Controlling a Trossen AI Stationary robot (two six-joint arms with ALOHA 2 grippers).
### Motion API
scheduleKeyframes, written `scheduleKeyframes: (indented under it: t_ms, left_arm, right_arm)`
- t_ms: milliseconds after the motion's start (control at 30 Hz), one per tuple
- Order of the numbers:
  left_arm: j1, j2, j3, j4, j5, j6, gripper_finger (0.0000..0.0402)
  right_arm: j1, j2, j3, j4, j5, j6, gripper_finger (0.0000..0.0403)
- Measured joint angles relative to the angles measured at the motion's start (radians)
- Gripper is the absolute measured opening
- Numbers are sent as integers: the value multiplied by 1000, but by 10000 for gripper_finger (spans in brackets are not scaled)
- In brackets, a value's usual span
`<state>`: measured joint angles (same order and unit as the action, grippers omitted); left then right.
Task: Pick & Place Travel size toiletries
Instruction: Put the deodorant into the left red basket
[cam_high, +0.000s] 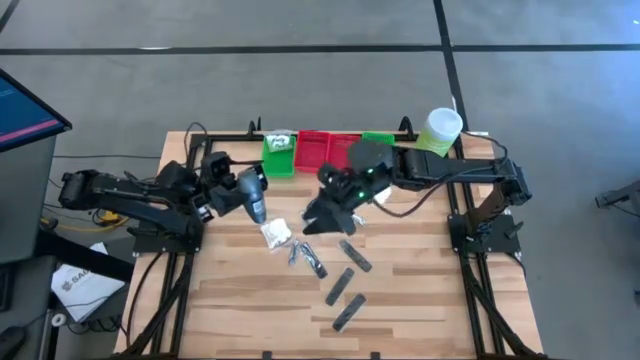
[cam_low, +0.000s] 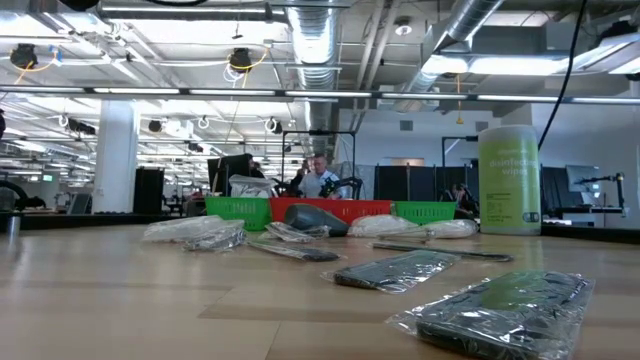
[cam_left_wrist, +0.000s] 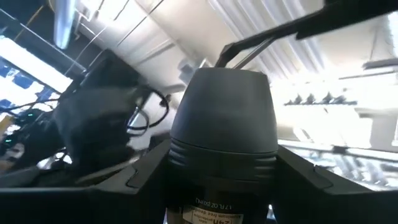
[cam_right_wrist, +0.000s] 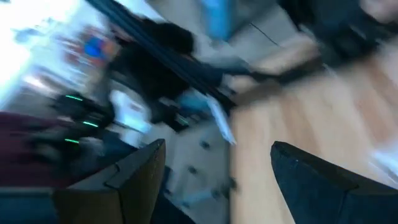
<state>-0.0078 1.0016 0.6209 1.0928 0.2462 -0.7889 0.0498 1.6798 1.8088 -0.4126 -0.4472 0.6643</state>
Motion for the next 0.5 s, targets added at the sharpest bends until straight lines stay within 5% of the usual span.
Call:
scheduleKeyframes:
  t_ms: [233,500]
  left_arm:
    - [0,1,0,-4,2,-9,202]
    - [10,0,0,-78,-7,-24,202]
  right_arm:
    - [-22,0,0,331,-27,49,281]
    - [-64,0,0,154,-27,117,281]
